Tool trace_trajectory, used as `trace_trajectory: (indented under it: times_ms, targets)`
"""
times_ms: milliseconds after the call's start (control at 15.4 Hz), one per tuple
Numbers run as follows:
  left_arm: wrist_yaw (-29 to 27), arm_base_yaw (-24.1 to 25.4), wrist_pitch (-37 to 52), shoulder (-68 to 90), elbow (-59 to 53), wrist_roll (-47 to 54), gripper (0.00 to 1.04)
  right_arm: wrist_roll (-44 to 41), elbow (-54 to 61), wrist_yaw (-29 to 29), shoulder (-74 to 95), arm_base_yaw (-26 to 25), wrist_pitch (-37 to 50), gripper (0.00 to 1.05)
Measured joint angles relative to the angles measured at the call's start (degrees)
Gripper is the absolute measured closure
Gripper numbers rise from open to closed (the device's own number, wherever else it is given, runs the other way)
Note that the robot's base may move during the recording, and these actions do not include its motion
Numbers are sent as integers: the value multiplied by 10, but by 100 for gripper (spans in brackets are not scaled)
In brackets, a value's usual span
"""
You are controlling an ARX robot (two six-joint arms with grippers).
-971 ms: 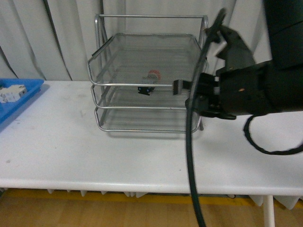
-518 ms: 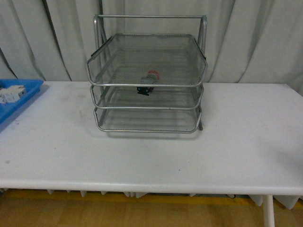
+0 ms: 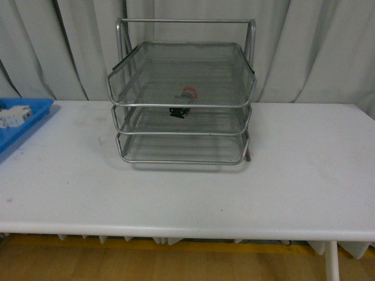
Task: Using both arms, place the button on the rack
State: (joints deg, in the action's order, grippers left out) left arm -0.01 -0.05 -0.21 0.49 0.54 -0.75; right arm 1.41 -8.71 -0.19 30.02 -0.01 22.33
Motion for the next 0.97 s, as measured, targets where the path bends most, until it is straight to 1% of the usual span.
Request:
trace_trajectory:
  times_ms: [129, 518, 647, 971]
  targets:
    - [0, 0, 0, 0, 0, 0, 7, -8, 30, 0, -26, 0, -18, 103]
    - [0, 0, 0, 0, 0, 0, 7, -10, 61, 0, -125, 0, -71, 103]
    - [0, 0, 0, 0, 0, 0, 7, -10, 81, 0, -146, 0, -72, 103]
    - [0, 0, 0, 0, 0, 0, 7, -10, 81, 1, -202, 0, -124, 103]
